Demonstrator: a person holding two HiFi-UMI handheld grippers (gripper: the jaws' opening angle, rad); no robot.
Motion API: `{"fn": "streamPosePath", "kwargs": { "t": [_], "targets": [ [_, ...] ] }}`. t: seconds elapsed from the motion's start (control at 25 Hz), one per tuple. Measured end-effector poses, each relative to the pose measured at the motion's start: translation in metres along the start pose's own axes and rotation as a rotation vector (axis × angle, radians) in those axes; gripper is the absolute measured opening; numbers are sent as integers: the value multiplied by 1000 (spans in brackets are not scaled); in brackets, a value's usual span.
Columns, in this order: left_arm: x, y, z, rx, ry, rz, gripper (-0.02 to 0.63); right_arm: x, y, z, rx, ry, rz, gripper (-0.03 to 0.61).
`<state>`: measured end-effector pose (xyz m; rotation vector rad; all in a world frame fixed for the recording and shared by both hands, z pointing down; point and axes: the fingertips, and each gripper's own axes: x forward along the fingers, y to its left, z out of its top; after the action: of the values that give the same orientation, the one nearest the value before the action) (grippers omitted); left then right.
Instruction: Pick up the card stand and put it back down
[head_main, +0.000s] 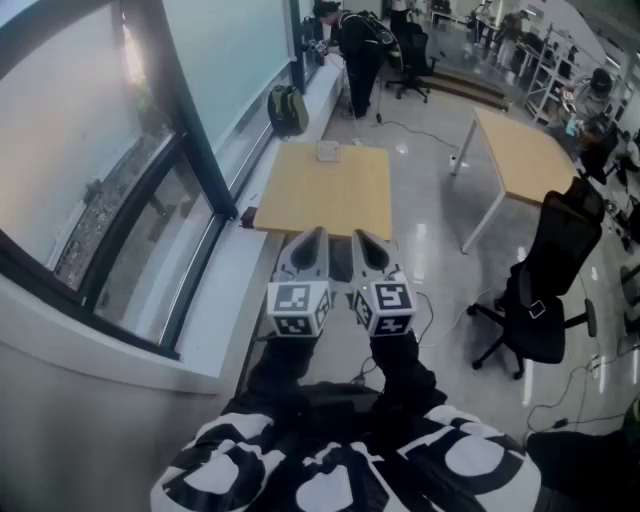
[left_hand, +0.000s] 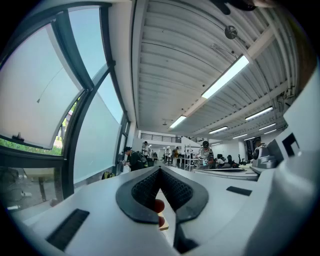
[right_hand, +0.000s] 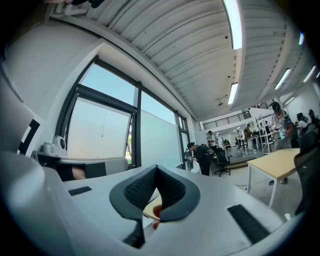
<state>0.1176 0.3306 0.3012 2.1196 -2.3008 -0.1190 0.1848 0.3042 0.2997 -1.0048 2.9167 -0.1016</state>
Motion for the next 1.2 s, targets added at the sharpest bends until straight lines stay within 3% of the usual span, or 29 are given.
{"fn": "streamPosePath", "kwargs": {
  "t": [0.2,0.48,0.76,0.88,1.04,1.2],
  "targets": [
    [2,-17,-13,-41,26,-18,3,-8,-8,-6,35,-3,21,18],
    [-1,-17,-24,-16,65,25,3,-10,-5,-23,113,14,57,20],
    [49,-5,-39,-46,65,-38,3,21,-33,-33,109,0,-4,20],
    [70,14,-43,-53,71,-59,3,55,-43,-29,122,-11,-31,20],
    [117,68,-20,-70,16,-66,3,122,-23,-13,40,-19,-26,20],
    [142,123,-12,-78,-24,-56,3,183,-6,-23,-7,5,-55,20]
  ]
}}
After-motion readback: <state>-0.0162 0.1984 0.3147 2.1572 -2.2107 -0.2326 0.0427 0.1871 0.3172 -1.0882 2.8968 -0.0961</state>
